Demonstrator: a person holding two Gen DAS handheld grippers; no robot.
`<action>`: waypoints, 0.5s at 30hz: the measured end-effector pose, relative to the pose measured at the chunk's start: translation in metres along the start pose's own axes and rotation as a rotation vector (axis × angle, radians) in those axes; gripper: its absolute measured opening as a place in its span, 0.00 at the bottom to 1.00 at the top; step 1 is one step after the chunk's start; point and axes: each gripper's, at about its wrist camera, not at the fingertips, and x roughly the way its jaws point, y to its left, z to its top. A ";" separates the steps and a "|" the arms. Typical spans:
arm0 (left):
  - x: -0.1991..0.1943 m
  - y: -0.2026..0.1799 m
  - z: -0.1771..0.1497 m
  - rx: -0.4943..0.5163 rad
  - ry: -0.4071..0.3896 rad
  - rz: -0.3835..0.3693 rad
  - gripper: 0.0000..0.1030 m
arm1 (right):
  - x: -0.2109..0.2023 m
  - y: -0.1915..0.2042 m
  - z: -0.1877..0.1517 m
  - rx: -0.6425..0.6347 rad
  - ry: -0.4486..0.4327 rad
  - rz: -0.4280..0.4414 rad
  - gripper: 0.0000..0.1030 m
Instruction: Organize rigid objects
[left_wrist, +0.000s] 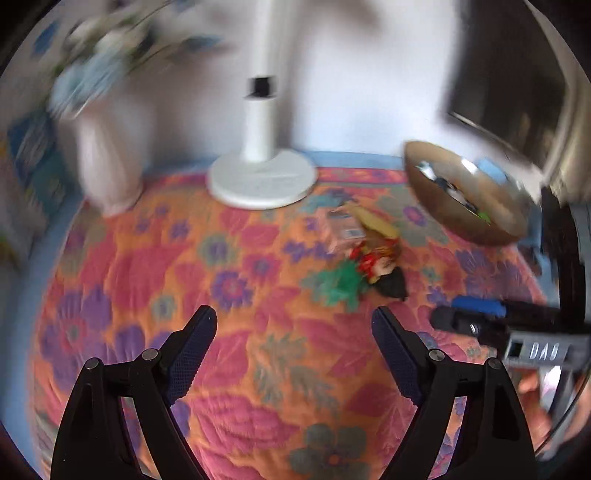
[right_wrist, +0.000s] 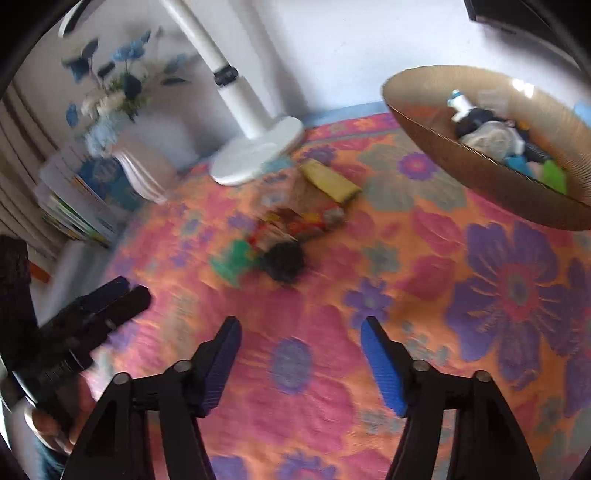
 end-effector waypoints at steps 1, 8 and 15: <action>0.003 -0.003 0.002 0.022 0.007 -0.012 0.82 | 0.000 0.003 0.007 0.014 0.002 0.027 0.59; 0.050 -0.019 0.006 0.176 0.082 -0.064 0.72 | 0.022 0.018 0.033 -0.041 0.014 -0.028 0.57; 0.083 -0.021 0.014 0.185 0.121 -0.132 0.58 | 0.057 0.008 0.042 0.005 0.049 0.003 0.57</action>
